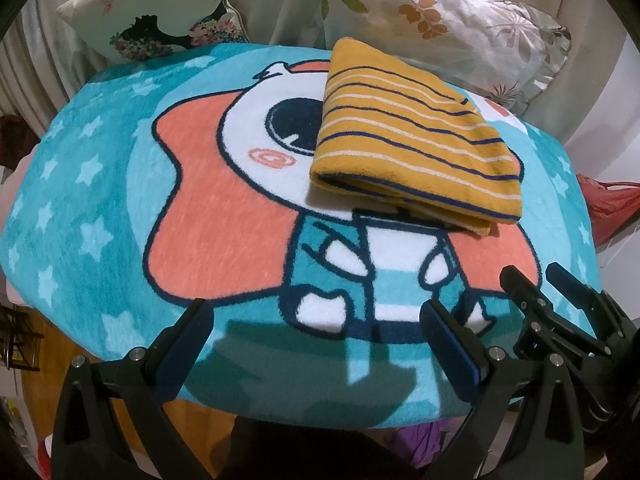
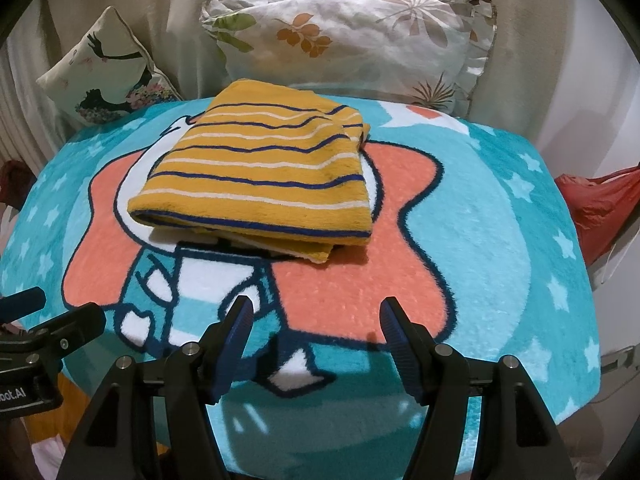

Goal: Fold small clothes

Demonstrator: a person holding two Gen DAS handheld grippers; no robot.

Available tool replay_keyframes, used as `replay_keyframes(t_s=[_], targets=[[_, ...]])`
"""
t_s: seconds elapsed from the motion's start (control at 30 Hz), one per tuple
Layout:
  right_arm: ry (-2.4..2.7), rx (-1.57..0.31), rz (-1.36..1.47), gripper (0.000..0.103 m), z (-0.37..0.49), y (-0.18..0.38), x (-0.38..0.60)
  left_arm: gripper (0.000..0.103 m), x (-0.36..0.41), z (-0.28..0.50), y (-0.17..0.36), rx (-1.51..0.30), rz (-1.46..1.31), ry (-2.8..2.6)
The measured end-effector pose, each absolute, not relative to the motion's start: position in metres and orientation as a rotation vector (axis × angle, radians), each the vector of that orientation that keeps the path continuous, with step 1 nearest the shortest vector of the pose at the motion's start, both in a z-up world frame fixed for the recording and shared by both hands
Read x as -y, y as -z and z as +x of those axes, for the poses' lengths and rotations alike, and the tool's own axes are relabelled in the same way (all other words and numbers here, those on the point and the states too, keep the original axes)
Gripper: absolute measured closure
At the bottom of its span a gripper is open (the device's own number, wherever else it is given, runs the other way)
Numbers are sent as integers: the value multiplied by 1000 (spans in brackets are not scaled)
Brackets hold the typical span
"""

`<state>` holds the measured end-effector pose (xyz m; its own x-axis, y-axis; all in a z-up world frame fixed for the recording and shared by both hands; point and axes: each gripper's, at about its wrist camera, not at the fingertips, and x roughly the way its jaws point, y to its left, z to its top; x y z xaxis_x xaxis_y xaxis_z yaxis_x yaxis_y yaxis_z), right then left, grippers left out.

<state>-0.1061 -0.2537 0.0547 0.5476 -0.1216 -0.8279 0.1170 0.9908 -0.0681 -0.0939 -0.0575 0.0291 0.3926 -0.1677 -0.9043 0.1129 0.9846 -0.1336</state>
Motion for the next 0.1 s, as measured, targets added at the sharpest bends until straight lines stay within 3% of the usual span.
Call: replay_keyframes(t_s=[0.1], targets=[[135, -986, -7, 32, -105, -53, 252, 1, 57, -93, -28, -1153, -50, 175]])
